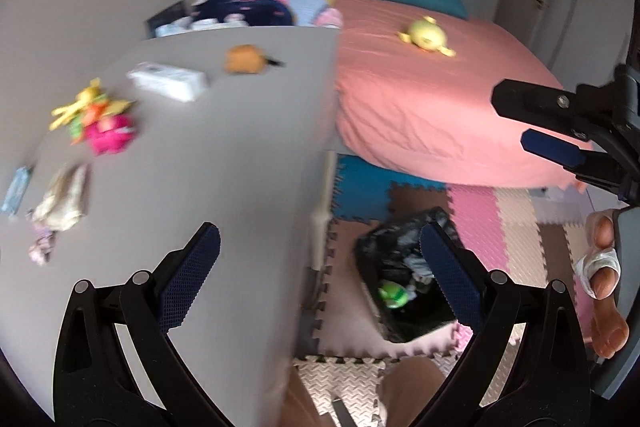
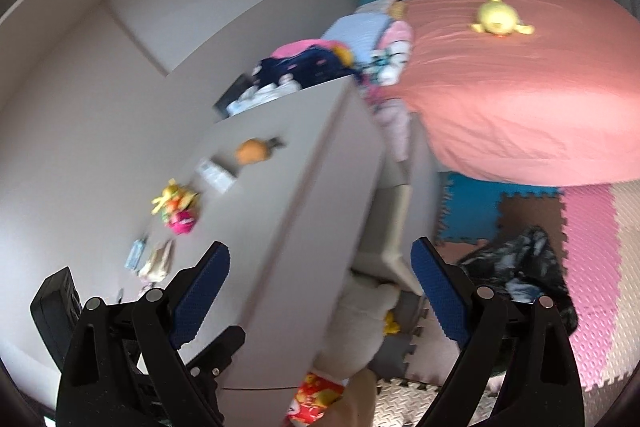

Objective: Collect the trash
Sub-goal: 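Grasp the lavender flower hair tie with the left tool while the right grasps the pink monkey toy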

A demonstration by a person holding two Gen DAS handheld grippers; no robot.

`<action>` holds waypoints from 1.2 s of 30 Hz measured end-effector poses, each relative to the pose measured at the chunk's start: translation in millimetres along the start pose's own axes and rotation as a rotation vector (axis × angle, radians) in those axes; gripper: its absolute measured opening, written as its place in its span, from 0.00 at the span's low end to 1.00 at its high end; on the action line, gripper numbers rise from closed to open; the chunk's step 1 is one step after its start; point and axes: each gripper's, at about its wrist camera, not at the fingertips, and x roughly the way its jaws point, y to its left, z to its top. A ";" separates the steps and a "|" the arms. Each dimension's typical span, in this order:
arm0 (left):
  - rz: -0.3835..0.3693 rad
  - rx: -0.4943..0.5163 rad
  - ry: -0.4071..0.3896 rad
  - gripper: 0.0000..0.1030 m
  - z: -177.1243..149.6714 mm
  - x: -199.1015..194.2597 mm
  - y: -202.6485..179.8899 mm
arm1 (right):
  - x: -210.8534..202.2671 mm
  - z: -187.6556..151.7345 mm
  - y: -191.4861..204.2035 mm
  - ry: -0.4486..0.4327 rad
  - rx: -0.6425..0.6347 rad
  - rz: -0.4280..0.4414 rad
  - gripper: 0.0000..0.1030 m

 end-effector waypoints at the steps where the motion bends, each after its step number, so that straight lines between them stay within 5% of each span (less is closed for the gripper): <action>1: 0.018 -0.023 -0.003 0.94 -1.2 -3.7 14.7 | 5.7 -0.5 11.0 0.007 -0.012 0.012 0.89; 17: 0.238 -0.323 0.000 0.94 -28.5 -34.5 205.8 | 96.6 -9.9 143.9 0.168 -0.160 0.140 0.89; 27: 0.255 -0.381 0.012 0.94 -30.2 -31.4 261.5 | 150.0 -10.7 186.4 0.237 -0.199 0.129 0.89; 36: 0.259 -0.314 0.041 0.88 -40.7 -16.3 289.0 | 214.1 -3.5 219.1 0.278 -0.281 0.082 0.89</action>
